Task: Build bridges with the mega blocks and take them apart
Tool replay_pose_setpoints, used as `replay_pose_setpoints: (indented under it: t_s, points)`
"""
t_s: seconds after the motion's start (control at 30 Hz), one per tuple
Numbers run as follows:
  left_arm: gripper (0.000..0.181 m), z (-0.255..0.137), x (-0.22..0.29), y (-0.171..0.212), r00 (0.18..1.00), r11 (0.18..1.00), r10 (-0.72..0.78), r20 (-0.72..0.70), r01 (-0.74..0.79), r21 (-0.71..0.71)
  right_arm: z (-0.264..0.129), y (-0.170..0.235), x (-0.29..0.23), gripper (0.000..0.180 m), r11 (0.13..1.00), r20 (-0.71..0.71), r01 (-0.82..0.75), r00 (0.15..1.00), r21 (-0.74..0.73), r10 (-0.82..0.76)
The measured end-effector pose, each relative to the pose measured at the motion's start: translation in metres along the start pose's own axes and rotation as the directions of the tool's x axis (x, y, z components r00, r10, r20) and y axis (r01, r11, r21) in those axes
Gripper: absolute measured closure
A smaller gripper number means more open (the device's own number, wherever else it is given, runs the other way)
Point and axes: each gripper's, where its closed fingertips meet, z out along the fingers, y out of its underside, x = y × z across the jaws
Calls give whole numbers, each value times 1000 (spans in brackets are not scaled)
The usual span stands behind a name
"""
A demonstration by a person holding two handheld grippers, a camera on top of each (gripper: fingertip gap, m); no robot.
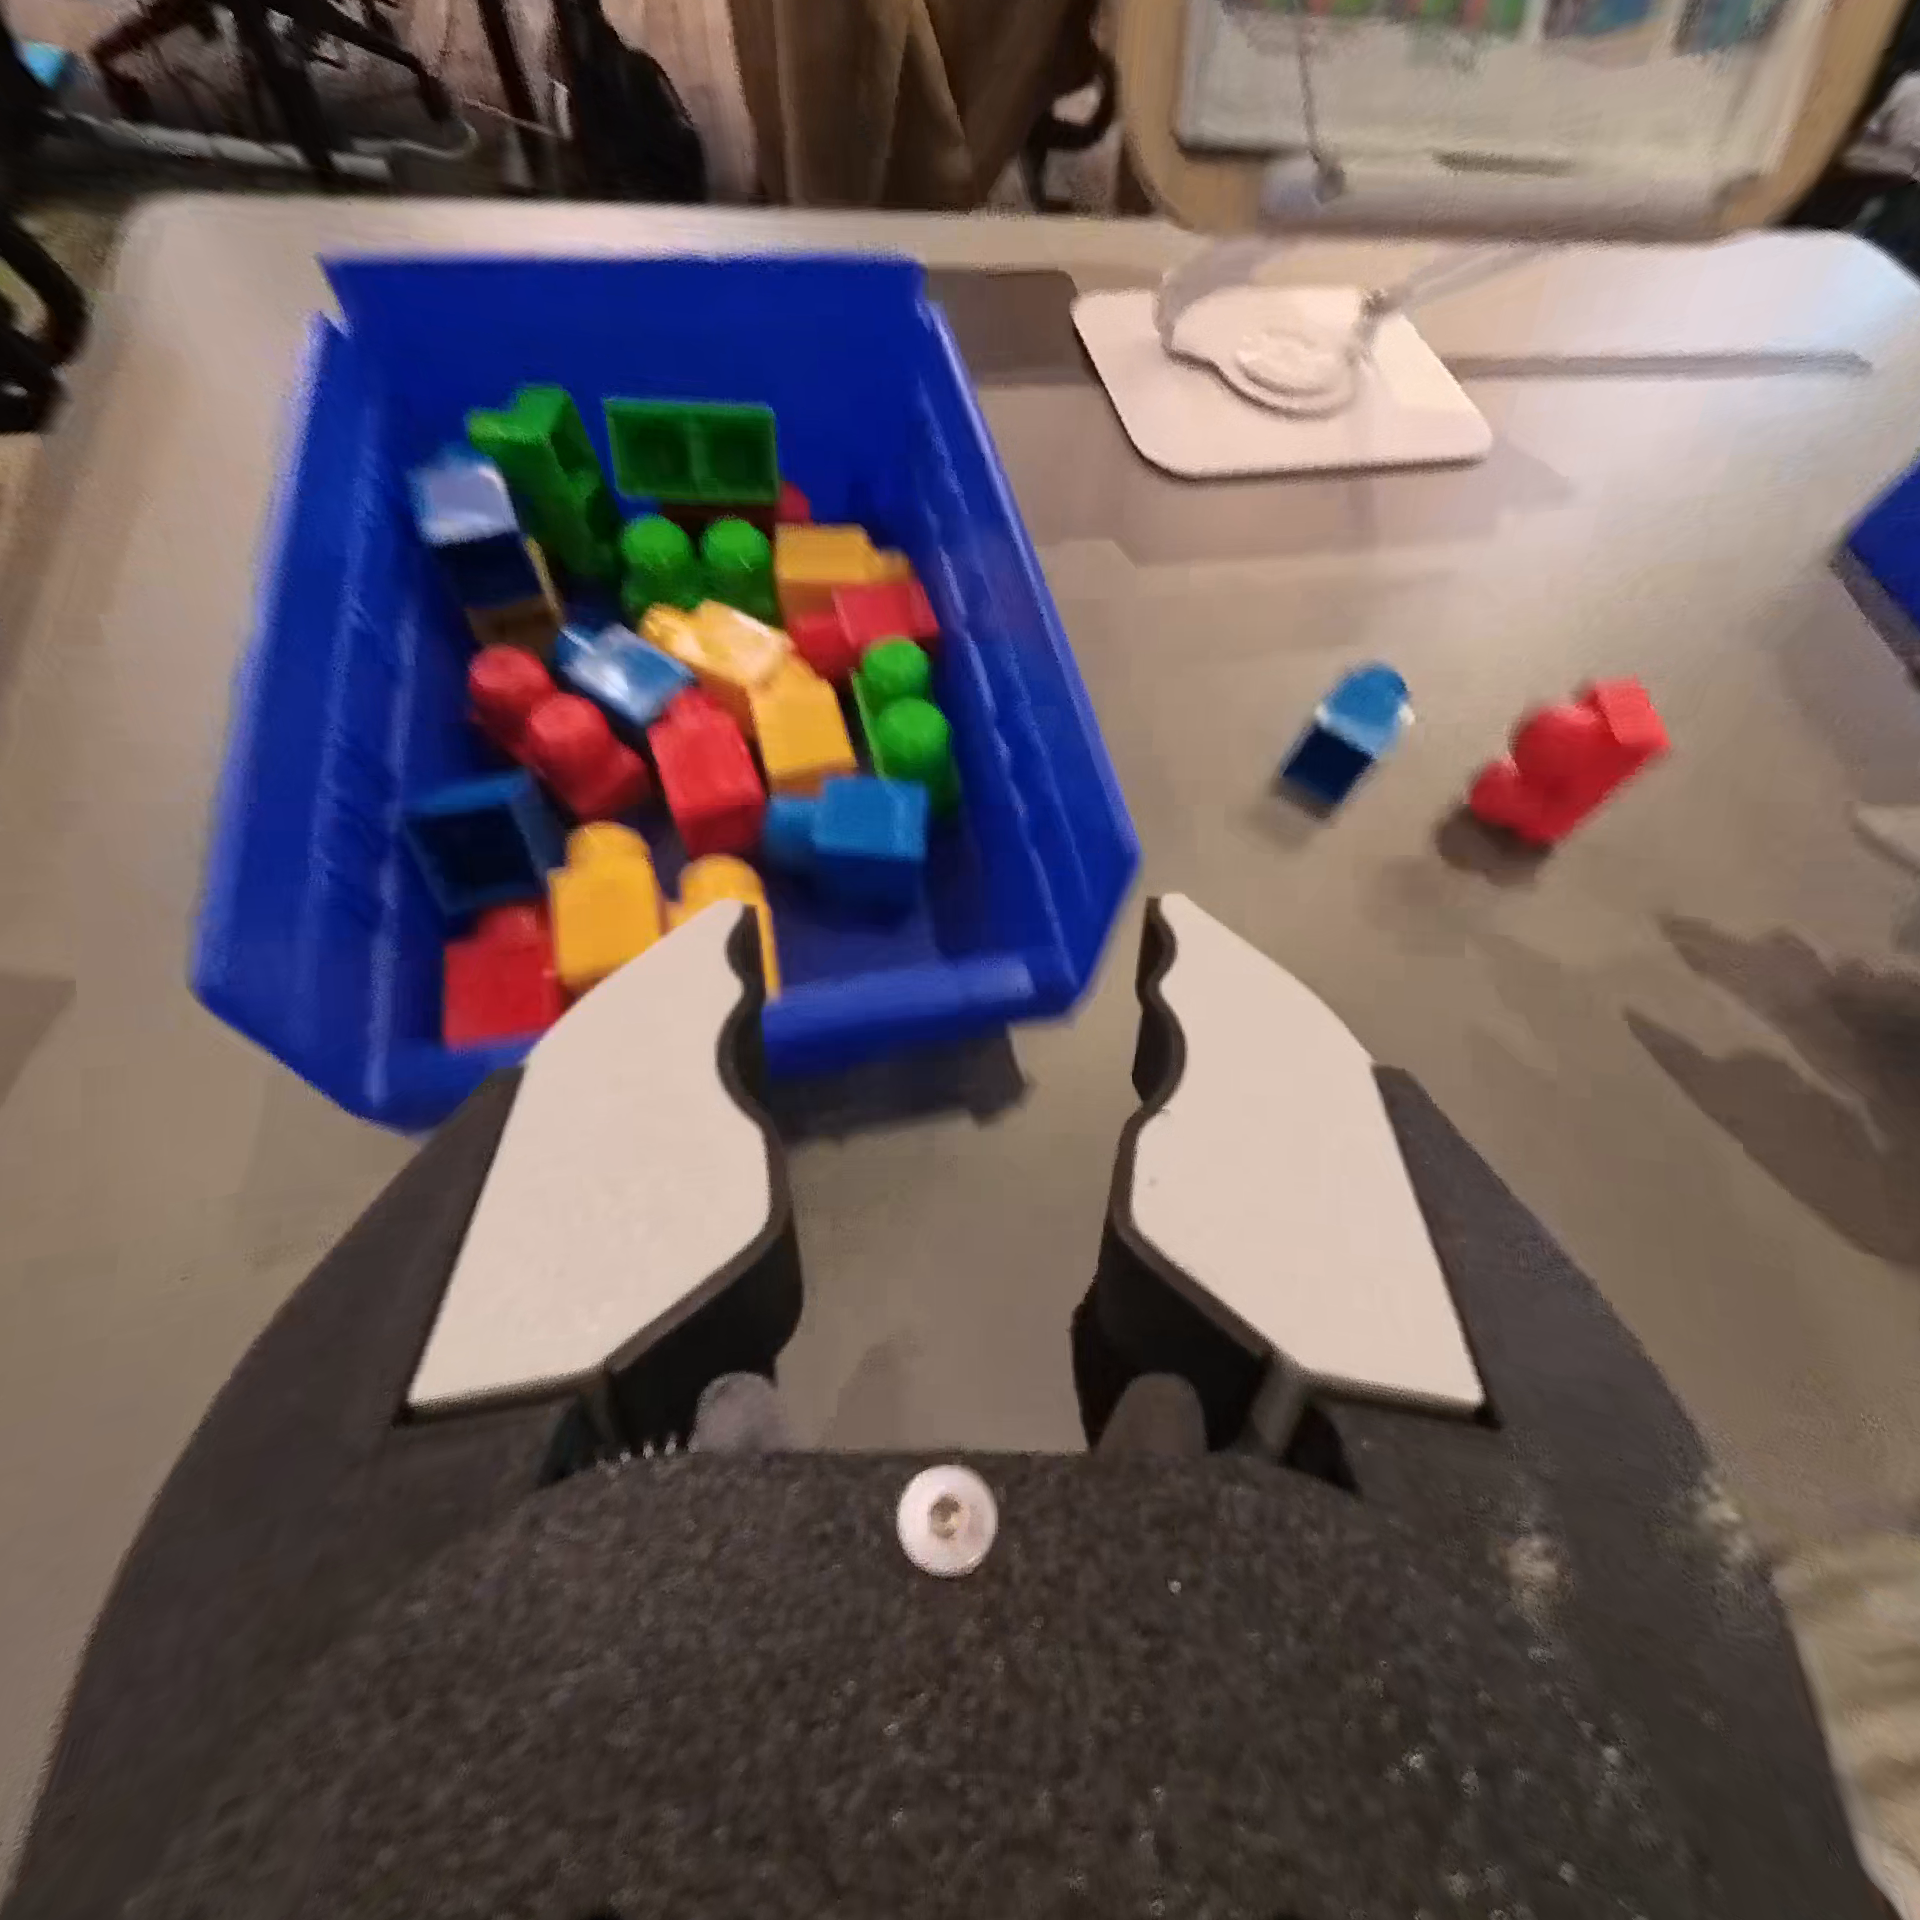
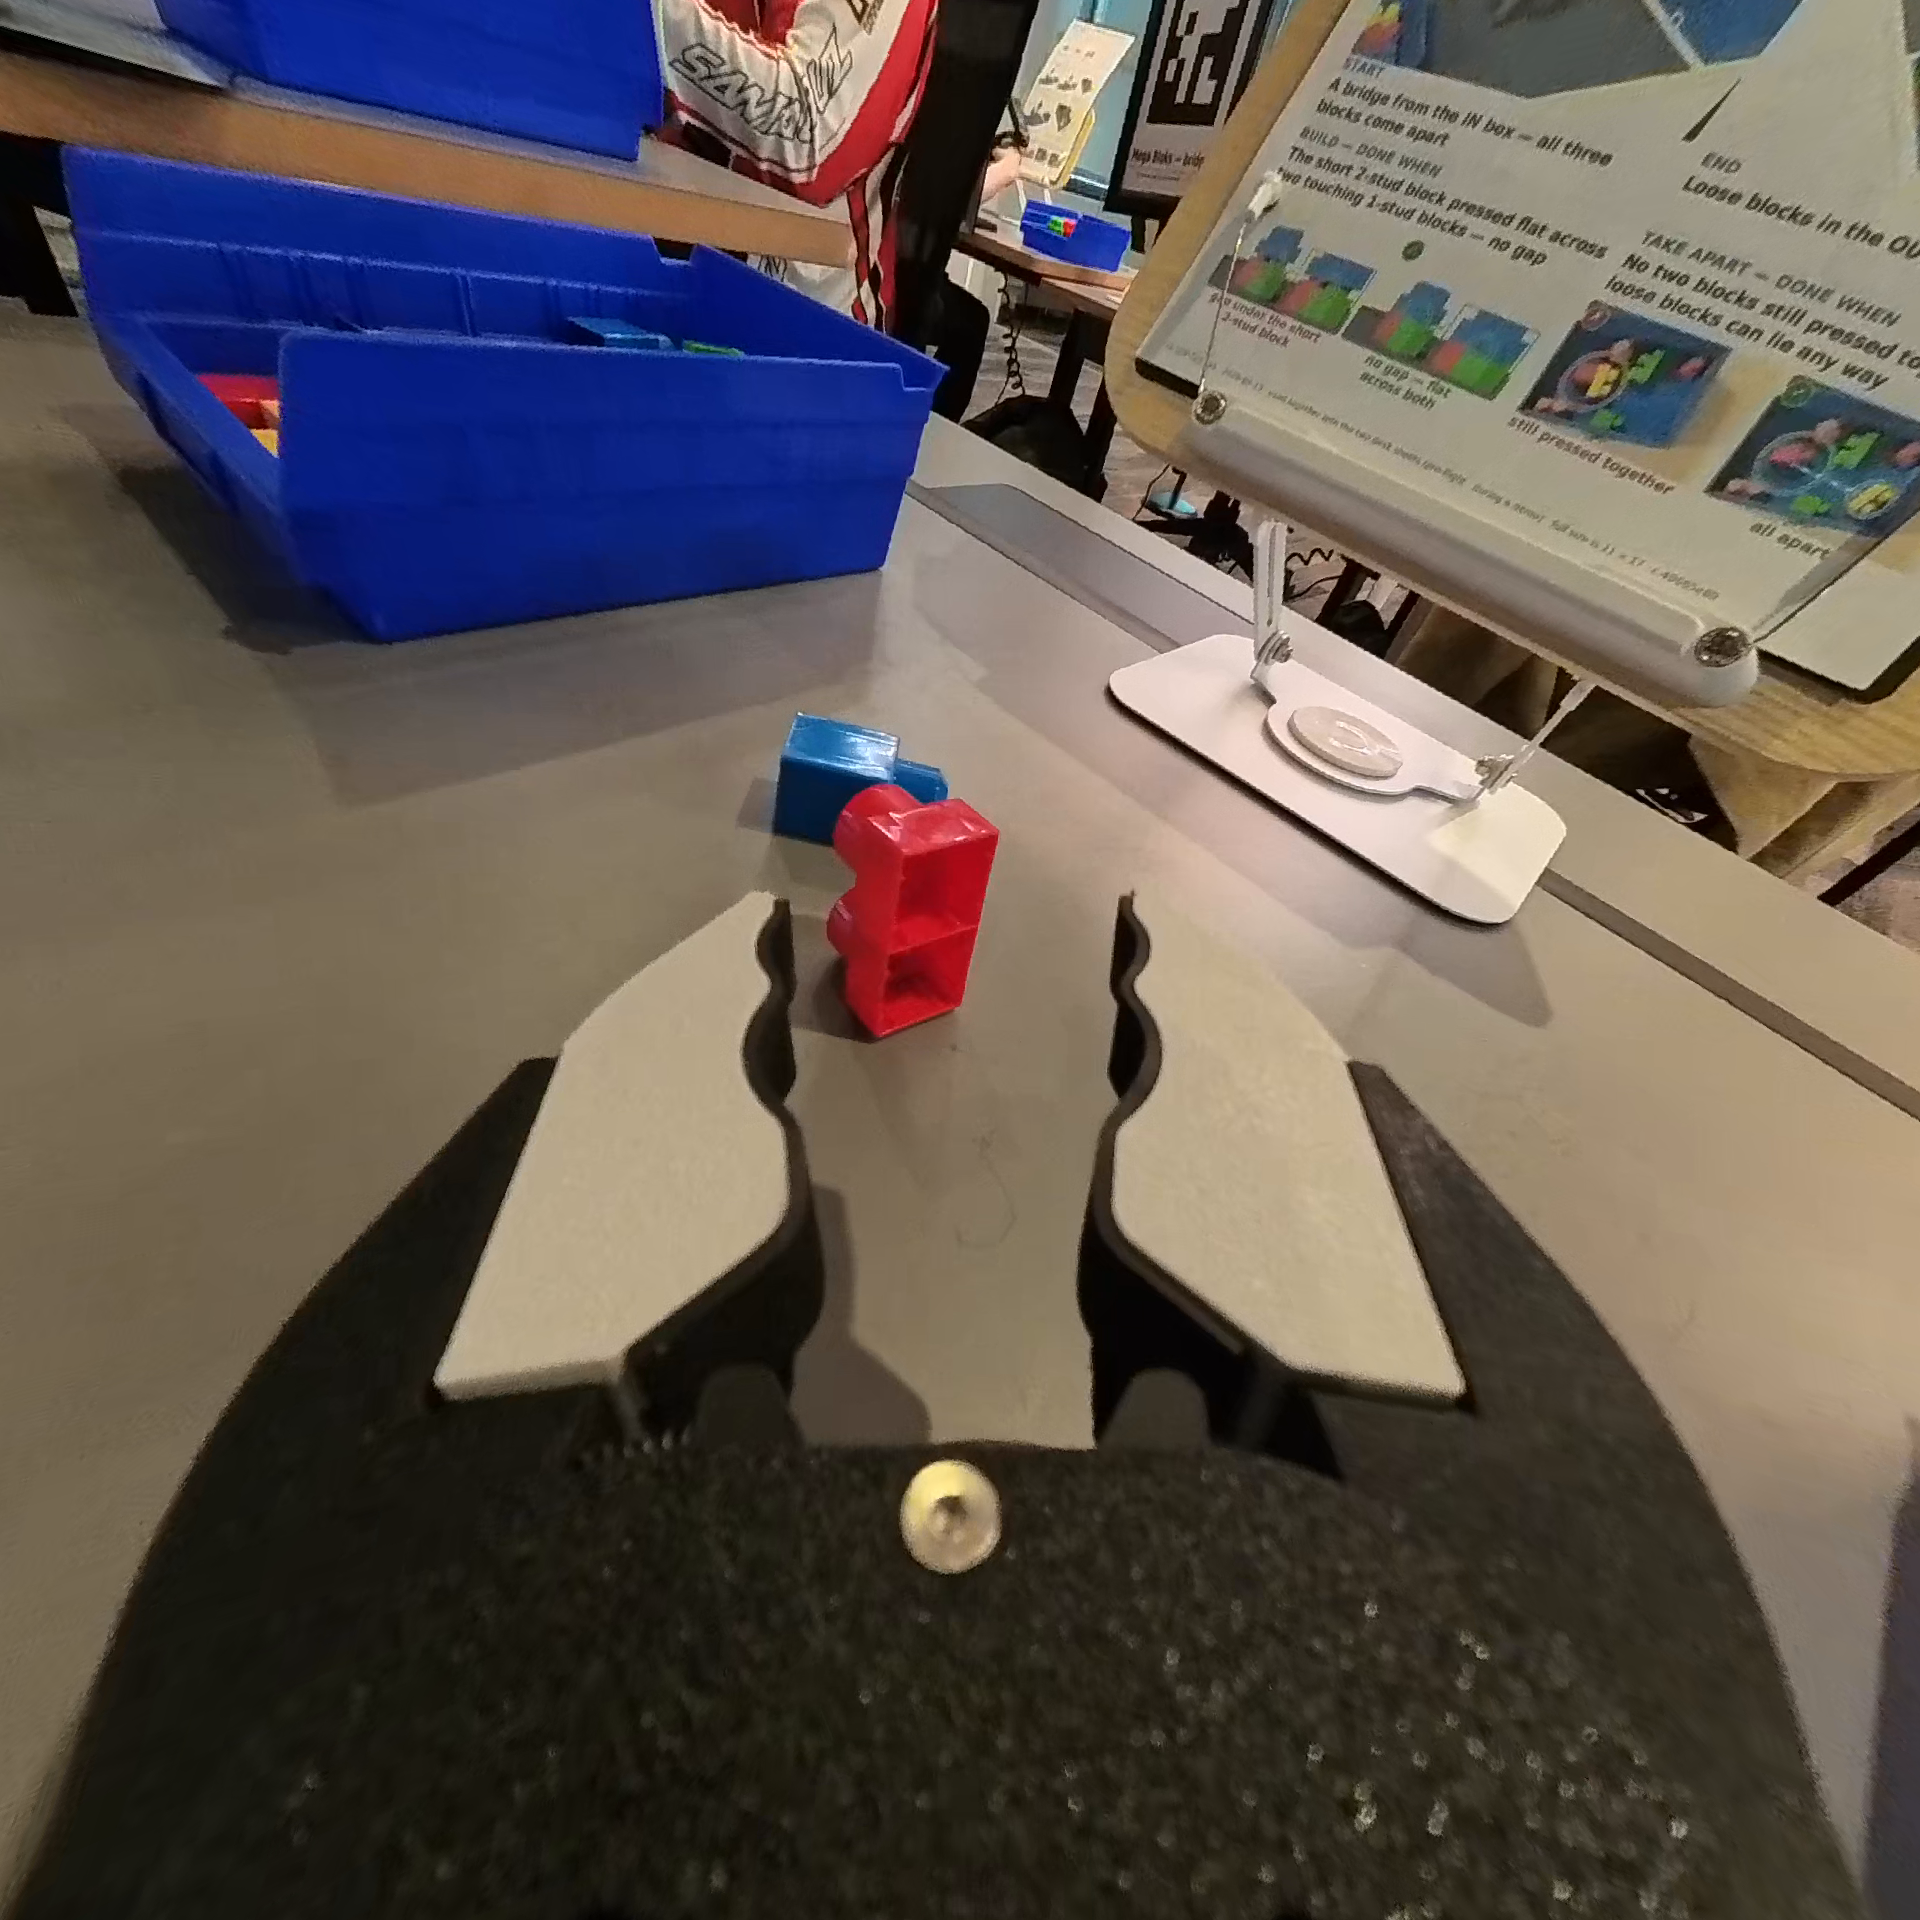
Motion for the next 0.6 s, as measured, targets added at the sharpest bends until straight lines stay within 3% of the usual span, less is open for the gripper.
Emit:
replay_pose_setpoints:
  t_s: [0.13,0.37,0.6]
  points:
    - [106,63,-25,-47,995,986,-91,-46,83,-143,0,0,0,121,1000,6,-10,1000,1,10]
    - [114,165,-58,-76,967,866,-253,-26,214,-452,-3,-2,-1,121,1000,12,-8,1000,10,8]
    - [112,213,-85,-80,986,803,-120,116,166,-572,-1,0,-5,121,1000,15,28,1000,-4,-28]
